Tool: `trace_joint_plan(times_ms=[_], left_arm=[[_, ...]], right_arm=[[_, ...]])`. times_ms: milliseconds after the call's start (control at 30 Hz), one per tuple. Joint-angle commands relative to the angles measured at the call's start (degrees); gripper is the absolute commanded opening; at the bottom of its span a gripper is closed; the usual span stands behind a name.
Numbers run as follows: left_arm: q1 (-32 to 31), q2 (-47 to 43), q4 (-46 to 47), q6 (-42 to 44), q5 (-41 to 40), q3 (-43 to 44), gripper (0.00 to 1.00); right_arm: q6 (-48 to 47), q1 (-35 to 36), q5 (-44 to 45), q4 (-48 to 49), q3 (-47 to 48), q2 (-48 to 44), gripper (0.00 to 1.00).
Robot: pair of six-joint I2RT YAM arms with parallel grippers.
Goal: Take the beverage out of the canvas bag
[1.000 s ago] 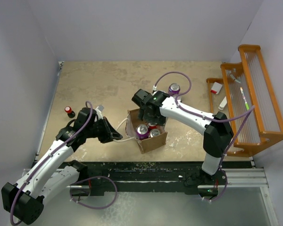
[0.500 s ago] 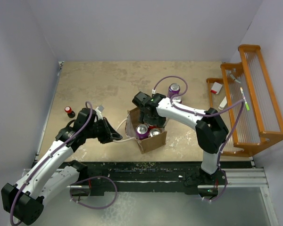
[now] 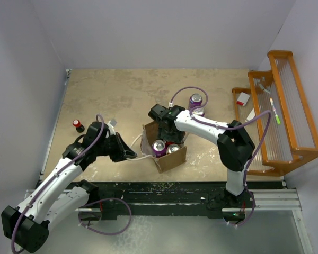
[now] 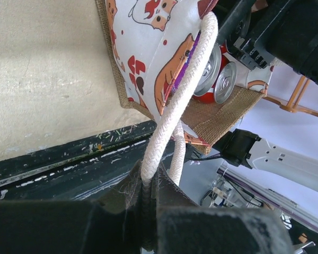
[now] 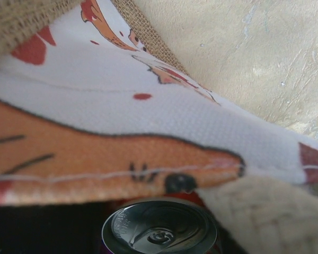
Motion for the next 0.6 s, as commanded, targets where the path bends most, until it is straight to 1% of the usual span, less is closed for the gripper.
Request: trace_joint_plan(times_ms=[0,100,200,267,467,567], left_arm=[[0.1,0.9,-1.3,1.3,0.8,1.5,0.00],[0.1,1.7,-1.4,1.8,1.0,1.9,0.00],[0.1,1.9,-1.6,2.0,1.3,2.0,0.00],[0.1,1.9,-1.9,2.2,1.4,2.2,0.00],[0.1,2.3,-2.4,2.7,1.6,2.8,0.00],[0.1,2.5,-2.3,2.8,1.6,2.9,0.00]], right_arm=[[-0.3,-0.2,-1.5,1.0,0.9,-3.9,0.41],[-0.5,-0.2,-1.8,0.7,1.9,-5.1,0.32],[-1.0,-0.2,-2.3,0.4,3.3,-5.8,0.20],[-1.5,-0.2,-2.6,0.1,4.3,-6.0,0.13],[-1.8,-0.2,-3.0,-0.2,4.9,-7.0,0.04],[-3.3,-0.1,-2.7,1.1,4.5,-7.3,0.00]])
